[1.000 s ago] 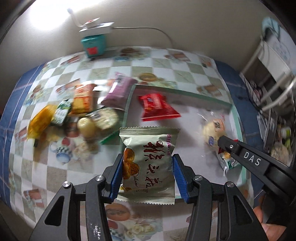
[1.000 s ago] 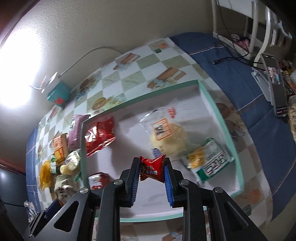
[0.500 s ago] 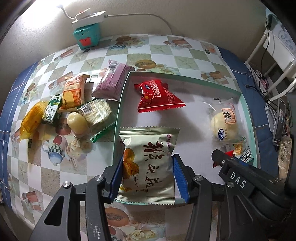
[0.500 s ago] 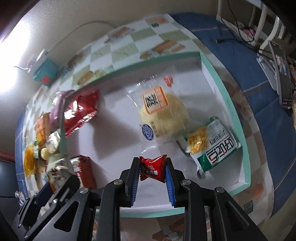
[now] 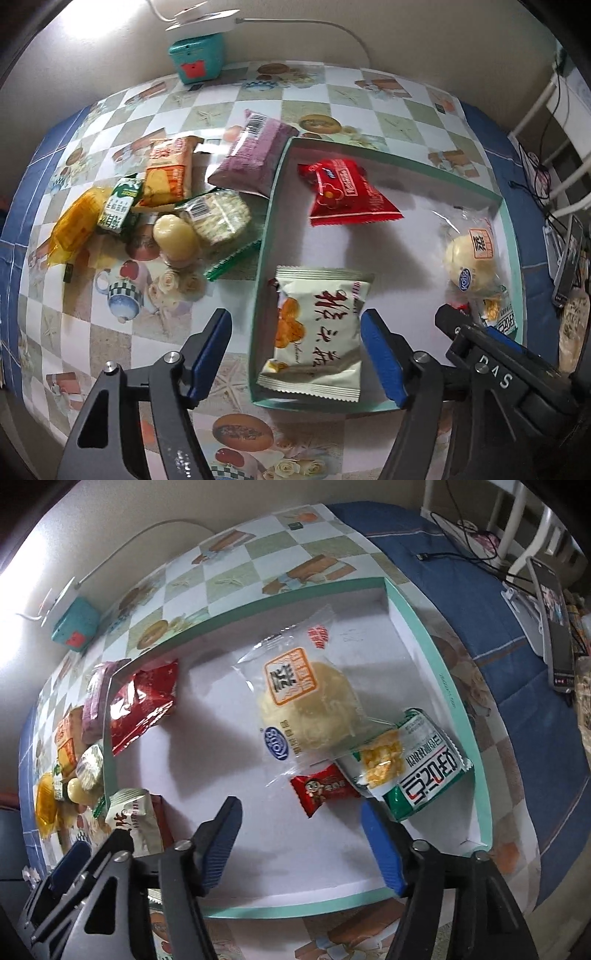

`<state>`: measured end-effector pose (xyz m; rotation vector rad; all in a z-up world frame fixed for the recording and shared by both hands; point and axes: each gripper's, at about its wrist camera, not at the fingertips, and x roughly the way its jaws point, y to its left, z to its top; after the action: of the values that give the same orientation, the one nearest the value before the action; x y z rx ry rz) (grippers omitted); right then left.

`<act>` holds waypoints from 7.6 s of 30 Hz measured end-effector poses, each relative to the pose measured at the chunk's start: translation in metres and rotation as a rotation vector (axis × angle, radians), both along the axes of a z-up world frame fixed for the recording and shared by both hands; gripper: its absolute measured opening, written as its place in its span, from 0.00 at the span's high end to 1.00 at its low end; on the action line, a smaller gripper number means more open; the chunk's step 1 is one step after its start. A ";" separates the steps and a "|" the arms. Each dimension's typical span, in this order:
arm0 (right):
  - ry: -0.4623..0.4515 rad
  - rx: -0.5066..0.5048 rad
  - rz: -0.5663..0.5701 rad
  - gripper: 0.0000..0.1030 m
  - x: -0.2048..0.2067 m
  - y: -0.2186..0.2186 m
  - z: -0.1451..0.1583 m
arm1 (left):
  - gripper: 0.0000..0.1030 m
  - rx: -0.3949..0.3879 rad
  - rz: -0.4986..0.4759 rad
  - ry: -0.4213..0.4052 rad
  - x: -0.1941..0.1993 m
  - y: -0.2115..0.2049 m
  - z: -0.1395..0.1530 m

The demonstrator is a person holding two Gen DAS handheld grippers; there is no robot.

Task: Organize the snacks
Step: 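Open both grippers to drop the cookie pack and candy in the tray, then move both grippers back toward the snack pile, then grasp the yellow wrapped cake with the left gripper while the right grasps the orange cracker pack, then carry the yellow cake with the left gripper while the right carries the orange pack to the tray, then open both grippers to drop the yellow cake and orange pack in the tray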

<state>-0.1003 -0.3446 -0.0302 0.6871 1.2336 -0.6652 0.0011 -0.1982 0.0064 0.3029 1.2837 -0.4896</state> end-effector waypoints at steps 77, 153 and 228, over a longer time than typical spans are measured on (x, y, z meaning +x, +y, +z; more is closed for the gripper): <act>-0.272 -0.200 0.454 0.08 0.213 0.157 0.025 | 0.02 -0.205 0.638 0.054 0.207 0.214 -0.023; -0.264 -0.042 0.204 0.61 0.068 0.089 0.082 | 0.20 -0.243 0.478 0.002 0.120 0.183 0.043; -0.151 -0.095 -0.125 0.61 -0.015 -0.093 0.010 | 0.20 -0.140 -0.075 -0.014 0.014 -0.068 0.030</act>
<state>-0.1149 -0.4377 -0.0197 0.7264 1.0197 -0.7564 0.0151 -0.2658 0.0368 0.2373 1.2210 -0.6368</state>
